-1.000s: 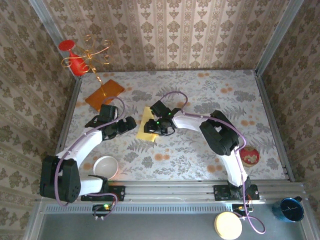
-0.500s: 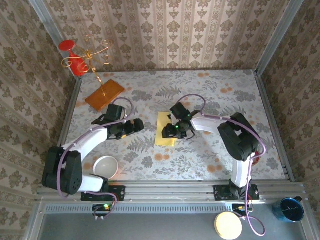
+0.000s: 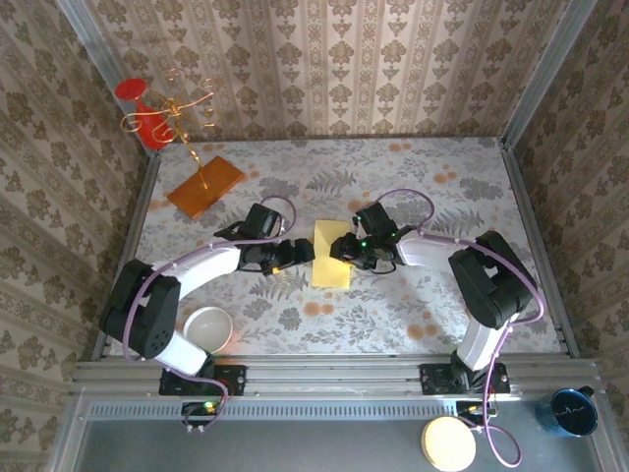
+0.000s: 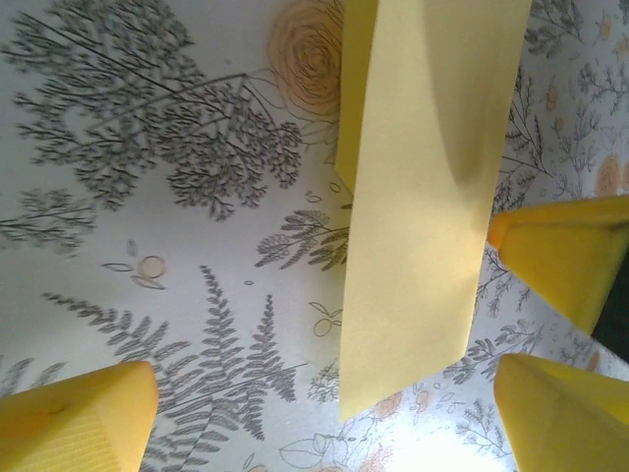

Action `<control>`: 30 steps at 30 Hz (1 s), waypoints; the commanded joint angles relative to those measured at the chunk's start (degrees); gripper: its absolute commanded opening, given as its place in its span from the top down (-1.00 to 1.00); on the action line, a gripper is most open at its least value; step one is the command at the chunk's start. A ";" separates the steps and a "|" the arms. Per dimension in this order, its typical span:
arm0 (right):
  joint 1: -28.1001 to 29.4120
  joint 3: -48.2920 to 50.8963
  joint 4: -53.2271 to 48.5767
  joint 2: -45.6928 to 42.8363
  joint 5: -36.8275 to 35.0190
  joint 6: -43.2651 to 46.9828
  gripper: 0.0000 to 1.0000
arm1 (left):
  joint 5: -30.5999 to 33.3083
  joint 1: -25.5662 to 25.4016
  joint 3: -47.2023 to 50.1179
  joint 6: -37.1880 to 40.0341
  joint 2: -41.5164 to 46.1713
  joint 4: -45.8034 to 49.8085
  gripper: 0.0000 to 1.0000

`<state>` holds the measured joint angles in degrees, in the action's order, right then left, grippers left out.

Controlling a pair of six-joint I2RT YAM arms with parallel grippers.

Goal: Fold a paper plane with a square sheet of paper (pick it up from the middle)

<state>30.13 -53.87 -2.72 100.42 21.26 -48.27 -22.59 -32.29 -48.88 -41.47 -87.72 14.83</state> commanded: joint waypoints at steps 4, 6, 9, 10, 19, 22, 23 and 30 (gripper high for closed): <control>-1.03 -0.22 2.76 2.85 0.63 -2.47 0.13 | -3.48 -1.87 -1.82 -3.95 -2.78 -2.57 -0.62; -1.34 -0.02 3.72 3.02 1.02 -2.62 0.14 | -3.75 -2.33 -1.92 -4.18 -3.43 -2.66 -0.55; -1.65 0.36 4.65 2.95 1.50 -2.92 0.14 | -4.49 -2.64 -1.49 -4.99 -4.35 -3.11 -0.45; -1.73 0.49 4.94 2.94 1.66 -2.95 0.14 | -5.17 -2.77 -1.19 -5.31 -4.70 -3.67 -0.41; -2.49 1.83 6.57 2.92 2.13 -3.49 0.15 | -6.99 -3.83 0.00 -7.37 -6.39 -5.41 -0.26; -2.62 2.01 6.67 3.43 2.19 -3.66 0.16 | -7.37 -4.22 0.19 -7.73 -7.06 -5.76 -0.20; -2.62 2.01 6.66 3.62 2.12 -3.74 0.17 | -7.48 -4.33 0.19 -7.81 -7.32 -5.78 -0.18; -3.01 2.87 7.52 5.01 2.00 -4.76 0.19 | -7.66 -4.62 0.18 -8.10 -8.49 -5.95 -0.12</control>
<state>27.57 -52.07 4.05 104.03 22.79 -51.68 -29.23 -36.47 -49.15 -48.60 -95.20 9.32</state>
